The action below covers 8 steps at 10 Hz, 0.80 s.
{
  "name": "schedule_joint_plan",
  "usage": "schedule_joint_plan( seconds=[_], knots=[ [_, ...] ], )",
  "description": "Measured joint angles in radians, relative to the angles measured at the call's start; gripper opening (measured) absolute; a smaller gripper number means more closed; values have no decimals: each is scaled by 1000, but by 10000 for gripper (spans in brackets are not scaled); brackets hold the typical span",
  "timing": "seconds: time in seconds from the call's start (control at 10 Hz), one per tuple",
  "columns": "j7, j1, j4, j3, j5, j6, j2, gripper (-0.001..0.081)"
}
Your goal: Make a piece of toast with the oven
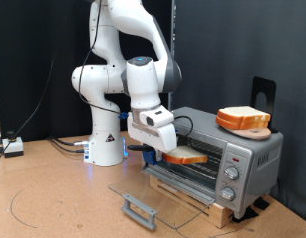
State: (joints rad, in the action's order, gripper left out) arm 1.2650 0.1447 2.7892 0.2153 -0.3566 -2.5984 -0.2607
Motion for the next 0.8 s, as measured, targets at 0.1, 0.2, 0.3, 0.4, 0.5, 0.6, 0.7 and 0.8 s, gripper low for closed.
schedule_joint_plan(
  seconds=[0.1,0.2,0.3,0.4,0.5,0.6,0.7,0.8],
  knots=[
    [27,10,0,-10,8,1,-11,397],
    [55,20,-1,-24,8,6,-22,397],
    [70,30,-4,-36,10,16,-29,397],
    [72,42,-7,-39,17,31,-34,397],
    [70,52,-11,-40,26,42,-35,397],
    [64,57,-12,-39,33,51,-35,397],
    [53,57,-12,-35,39,62,-35,397],
    [35,57,-12,-26,44,74,-35,397]
  ],
)
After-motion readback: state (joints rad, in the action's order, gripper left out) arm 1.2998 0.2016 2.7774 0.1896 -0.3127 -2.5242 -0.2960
